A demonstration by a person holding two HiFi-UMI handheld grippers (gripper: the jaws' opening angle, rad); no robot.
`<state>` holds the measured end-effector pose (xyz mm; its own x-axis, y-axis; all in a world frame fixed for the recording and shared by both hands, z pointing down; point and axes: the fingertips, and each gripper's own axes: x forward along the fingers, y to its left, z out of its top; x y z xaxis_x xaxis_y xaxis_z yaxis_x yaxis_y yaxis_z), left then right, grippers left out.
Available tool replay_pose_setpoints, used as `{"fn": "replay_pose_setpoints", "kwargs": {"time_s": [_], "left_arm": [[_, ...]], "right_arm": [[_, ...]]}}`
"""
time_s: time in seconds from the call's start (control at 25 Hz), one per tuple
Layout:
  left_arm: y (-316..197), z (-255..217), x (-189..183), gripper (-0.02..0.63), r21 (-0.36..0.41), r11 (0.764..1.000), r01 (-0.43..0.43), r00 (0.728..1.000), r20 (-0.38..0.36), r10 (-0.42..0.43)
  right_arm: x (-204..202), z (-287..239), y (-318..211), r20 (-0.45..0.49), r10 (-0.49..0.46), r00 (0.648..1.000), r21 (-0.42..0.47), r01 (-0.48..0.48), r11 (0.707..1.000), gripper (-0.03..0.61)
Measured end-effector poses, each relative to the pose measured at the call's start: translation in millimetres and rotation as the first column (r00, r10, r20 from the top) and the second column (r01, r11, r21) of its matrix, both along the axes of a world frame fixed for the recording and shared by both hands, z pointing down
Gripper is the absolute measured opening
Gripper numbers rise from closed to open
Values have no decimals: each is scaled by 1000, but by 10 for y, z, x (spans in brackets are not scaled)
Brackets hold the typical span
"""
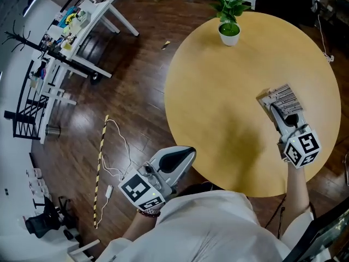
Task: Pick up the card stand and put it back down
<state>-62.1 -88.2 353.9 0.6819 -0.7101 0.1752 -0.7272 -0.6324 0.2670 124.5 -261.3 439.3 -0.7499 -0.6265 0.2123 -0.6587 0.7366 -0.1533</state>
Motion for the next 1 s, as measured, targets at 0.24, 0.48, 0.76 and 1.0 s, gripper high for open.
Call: {"fn": "replay_pose_setpoints", "kwargs": {"time_s": [0.24, 0.48, 0.76, 1.0], "left_arm": [[554, -102, 2, -12, 65, 987, -144, 988, -40, 147], [1194, -218, 163, -12, 73, 954, -292, 945, -128, 299], [2128, -75, 153, -11, 99, 879, -466, 868, -142, 476], [2305, -328, 333, -11, 157, 857, -491, 853, -116, 509]], "right_arm": [[40, -900, 1291, 31, 36, 999, 103, -39, 994, 129], [-103, -1515, 2490, -22, 88, 996, 160, -83, 984, 129], [-634, -1418, 3732, -86, 128, 988, 170, -112, 979, 129], [-682, -1171, 4312, -98, 101, 990, 96, -92, 991, 129]]}}
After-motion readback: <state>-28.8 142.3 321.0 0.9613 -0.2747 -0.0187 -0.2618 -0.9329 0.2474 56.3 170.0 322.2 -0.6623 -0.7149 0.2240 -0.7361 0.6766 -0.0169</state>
